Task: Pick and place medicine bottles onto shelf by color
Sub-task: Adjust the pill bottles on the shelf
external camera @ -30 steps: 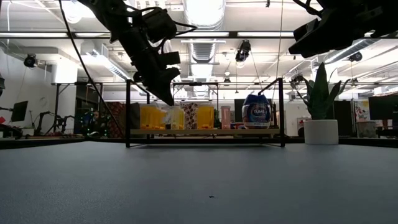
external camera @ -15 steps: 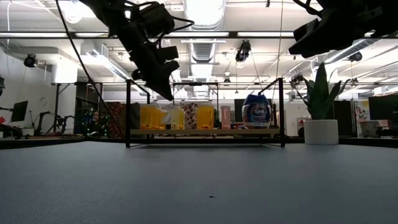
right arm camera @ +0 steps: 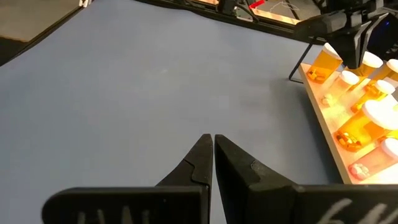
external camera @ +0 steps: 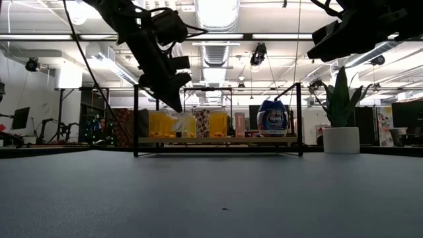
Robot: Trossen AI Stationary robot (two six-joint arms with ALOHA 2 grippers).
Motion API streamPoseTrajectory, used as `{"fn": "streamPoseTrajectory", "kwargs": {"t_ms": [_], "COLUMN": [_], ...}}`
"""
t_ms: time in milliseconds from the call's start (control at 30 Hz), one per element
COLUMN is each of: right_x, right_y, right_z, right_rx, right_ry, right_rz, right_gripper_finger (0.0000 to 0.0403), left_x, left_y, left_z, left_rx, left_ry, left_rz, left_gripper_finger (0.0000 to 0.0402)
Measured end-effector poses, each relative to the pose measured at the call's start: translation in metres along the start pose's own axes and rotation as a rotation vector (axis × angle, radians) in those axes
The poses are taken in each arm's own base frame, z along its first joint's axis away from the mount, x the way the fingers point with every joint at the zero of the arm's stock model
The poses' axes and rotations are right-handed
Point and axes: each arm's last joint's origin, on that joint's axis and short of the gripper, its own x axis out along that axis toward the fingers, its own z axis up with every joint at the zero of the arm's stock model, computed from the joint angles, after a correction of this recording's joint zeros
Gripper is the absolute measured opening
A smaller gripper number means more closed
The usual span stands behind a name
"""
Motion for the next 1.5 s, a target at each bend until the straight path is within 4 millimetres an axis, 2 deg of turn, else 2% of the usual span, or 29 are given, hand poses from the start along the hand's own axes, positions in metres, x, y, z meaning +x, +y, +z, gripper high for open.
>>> {"fn": "streamPoseTrajectory", "kwargs": {"t_ms": [633,833,1133,1367,1500], "right_x": [0.0,0.0,0.0,0.0,0.0], "right_y": [0.0,0.0,0.0,0.0,0.0], "right_z": [0.0,0.0,0.0,0.0,0.0], "right_rx": [0.002,0.002,0.002,0.002,0.002], "right_ry": [0.0,0.0,0.001,0.001,0.001], "right_rz": [0.0,0.0,0.0,0.0,0.0], "right_gripper_finger": [0.0009,0.0009,0.0009,0.0009,0.0009], "left_x": [0.0,0.001,-0.001,-0.021,-0.043], "left_y": [-0.001,-0.007,-0.006,-0.004,-0.008], "left_z": [-0.002,-0.009,-0.003,0.019,0.028], "left_rx": [-0.063,-0.109,-0.081,-0.045,-0.044], "left_ry": [-0.001,0.024,0.002,-0.087,-0.143], "left_rz": [-0.001,-0.021,-0.023,-0.074,-0.198], "left_gripper_finger": [0.0008,0.0008,0.0008,0.0008,0.0008]}}
